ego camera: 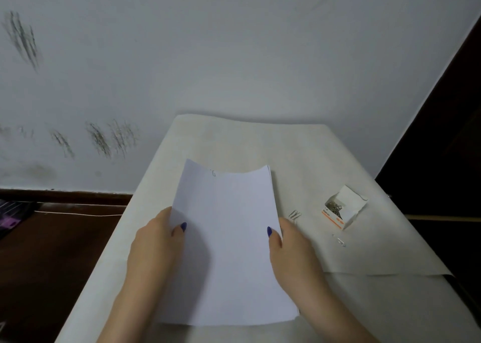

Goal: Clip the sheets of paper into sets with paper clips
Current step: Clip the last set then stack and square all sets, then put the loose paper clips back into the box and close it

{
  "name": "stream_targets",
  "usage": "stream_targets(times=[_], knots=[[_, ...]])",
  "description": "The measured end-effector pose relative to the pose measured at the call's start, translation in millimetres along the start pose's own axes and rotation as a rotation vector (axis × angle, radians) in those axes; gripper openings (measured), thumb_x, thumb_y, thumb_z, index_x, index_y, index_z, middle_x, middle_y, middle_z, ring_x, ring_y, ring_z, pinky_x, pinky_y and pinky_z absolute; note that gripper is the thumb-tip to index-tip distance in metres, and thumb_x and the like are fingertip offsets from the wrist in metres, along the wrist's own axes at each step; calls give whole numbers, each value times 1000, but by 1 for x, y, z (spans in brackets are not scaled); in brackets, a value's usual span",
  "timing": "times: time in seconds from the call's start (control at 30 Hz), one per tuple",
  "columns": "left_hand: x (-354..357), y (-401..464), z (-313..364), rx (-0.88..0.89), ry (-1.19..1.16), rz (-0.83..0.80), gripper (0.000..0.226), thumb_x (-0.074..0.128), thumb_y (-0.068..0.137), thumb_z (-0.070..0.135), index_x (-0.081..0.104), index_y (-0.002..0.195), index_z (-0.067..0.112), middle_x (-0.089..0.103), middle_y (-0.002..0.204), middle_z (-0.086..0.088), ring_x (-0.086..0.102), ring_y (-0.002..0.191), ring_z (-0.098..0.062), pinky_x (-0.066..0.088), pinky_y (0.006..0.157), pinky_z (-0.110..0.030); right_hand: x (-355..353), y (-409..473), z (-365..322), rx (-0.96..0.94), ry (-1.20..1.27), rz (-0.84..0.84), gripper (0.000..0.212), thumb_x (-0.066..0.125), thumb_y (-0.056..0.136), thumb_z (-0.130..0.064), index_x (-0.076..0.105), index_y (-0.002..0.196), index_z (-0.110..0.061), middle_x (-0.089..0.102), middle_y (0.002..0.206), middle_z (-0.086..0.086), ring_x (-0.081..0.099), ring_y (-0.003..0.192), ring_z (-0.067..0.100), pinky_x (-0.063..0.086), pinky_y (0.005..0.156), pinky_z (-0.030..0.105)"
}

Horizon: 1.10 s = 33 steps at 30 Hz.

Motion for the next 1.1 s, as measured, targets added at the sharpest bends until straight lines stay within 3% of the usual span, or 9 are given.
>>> stream_targets(times=[0.13, 0.3, 0.47, 0.57, 0.67, 0.73, 0.83, 0.93, 1.1], knots=[[-1, -1, 0, -1, 16, -25, 22, 56, 91, 23, 67, 110, 21, 71, 94, -5, 61, 87, -31, 50, 72, -34, -9, -1, -1, -54, -218, 4, 26, 35, 98, -36, 34, 75, -23, 42, 65, -7, 47, 71, 23, 37, 63, 31], [-1, -5, 1, -10, 28, -53, 13, 58, 89, 27, 68, 92, 20, 70, 83, -3, 63, 80, -30, 55, 74, -40, -18, 1, 5, -63, -362, 5, 34, 39, 96, -45, 38, 70, -23, 41, 67, -8, 48, 71, 20, 38, 63, 28], [1, -7, 3, 19, 79, -33, 29, 59, 89, 28, 45, 68, 15, 54, 69, -5, 53, 69, -30, 40, 57, -32, -29, 3, 6, -89, -451, 78, 28, 46, 93, -49, 55, 88, -23, 61, 82, -6, 52, 75, 21, 36, 61, 27], [1, -6, 6, 31, 111, -23, 18, 58, 90, 29, 55, 84, 12, 59, 85, -7, 56, 79, -31, 45, 64, -35, -40, 8, 10, -73, -391, 127, 19, 52, 92, -41, 61, 97, -26, 68, 95, -7, 60, 92, 21, 36, 65, 26], [2, -6, 5, 23, 136, 4, 18, 59, 90, 31, 59, 93, 13, 56, 98, -7, 54, 85, -31, 44, 66, -35, -61, 18, 21, -24, -302, 193, 8, 54, 90, -29, 62, 90, -26, 67, 93, -6, 59, 90, 21, 40, 66, 26], [3, -8, 3, 2, 146, 18, 29, 60, 90, 30, 62, 113, 13, 55, 117, -9, 55, 102, -32, 43, 71, -35, -79, 24, 32, 32, -267, 234, 9, 55, 89, -22, 62, 84, -23, 67, 88, -4, 59, 83, 23, 43, 65, 27], [2, -8, 2, -5, 149, 40, 54, 61, 89, 28, 48, 140, 16, 48, 137, -9, 46, 123, -31, 43, 84, -43, -100, 28, 55, 129, -287, 227, 11, 57, 86, -19, 63, 77, -21, 69, 85, -2, 60, 80, 28, 43, 64, 28], [2, -9, 6, 9, 129, 63, 56, 61, 89, 28, 46, 143, 18, 45, 142, -9, 42, 127, -32, 41, 94, -46, -109, 31, 76, 202, -309, 143, 10, 63, 82, -24, 62, 72, -24, 69, 86, -2, 63, 78, 28, 47, 68, 30], [3, -8, 10, 39, 84, 73, 51, 62, 89, 26, 51, 139, 19, 46, 141, -9, 42, 128, -32, 39, 96, -45, -102, 37, 94, 244, -184, 58, 19, 77, 74, -32, 60, 78, -24, 66, 85, -1, 63, 81, 26, 51, 77, 34]])
Point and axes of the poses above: each hand's wrist, its own y-axis towards the middle knuckle, its own x-axis out of the palm, z = x × y, the point moved 7 cm from there along y, towards the middle knuckle
